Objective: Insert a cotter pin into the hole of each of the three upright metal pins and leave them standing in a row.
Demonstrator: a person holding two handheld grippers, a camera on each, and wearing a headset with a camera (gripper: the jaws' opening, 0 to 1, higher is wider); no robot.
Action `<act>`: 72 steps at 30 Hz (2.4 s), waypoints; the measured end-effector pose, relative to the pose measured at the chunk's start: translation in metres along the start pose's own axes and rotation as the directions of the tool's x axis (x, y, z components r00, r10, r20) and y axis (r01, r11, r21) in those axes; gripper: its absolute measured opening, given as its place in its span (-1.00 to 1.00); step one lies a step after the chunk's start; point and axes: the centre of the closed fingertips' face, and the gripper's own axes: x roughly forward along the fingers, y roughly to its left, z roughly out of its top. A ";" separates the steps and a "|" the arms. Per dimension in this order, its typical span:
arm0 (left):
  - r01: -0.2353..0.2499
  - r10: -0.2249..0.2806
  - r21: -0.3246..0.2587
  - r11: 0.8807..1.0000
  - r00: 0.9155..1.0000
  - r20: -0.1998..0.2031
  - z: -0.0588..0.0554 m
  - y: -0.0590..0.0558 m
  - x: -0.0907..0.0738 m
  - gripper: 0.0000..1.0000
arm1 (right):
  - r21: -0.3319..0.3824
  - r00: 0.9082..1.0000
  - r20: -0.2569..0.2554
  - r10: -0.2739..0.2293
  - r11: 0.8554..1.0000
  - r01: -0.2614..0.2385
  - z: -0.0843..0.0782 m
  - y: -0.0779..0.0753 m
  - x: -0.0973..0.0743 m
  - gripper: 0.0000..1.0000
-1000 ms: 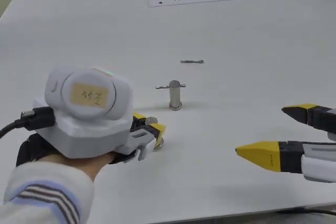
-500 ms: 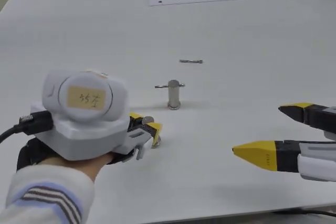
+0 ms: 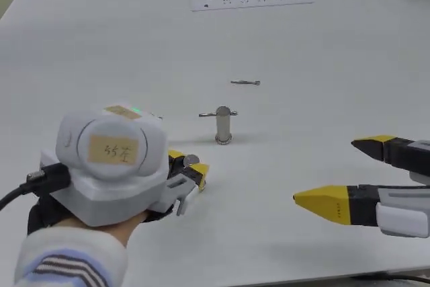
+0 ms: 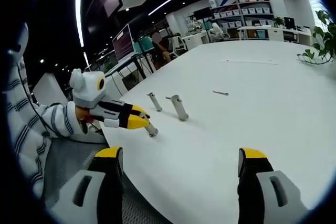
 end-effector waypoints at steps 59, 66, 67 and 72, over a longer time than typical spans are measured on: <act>0.261 -0.239 -0.101 0.960 0.952 0.193 0.000 -0.007 -0.075 0.97 | -0.411 0.948 -0.319 -0.008 0.902 -0.131 0.088 -0.055 0.057 0.35; 0.255 -0.232 -0.107 0.961 0.954 0.192 0.000 -0.006 -0.078 0.97 | -0.454 0.940 -0.341 -0.018 0.879 -0.148 0.101 -0.064 0.083 0.18; 0.253 -0.229 -0.111 0.961 0.954 0.195 0.001 -0.005 -0.078 0.97 | -0.469 0.937 -0.348 -0.028 0.871 -0.148 0.102 -0.067 0.086 0.15; 0.238 -0.210 -0.128 0.963 0.957 0.202 0.002 0.000 -0.079 0.96 | -0.515 0.920 -0.387 -0.055 0.841 -0.166 0.102 -0.073 0.103 0.08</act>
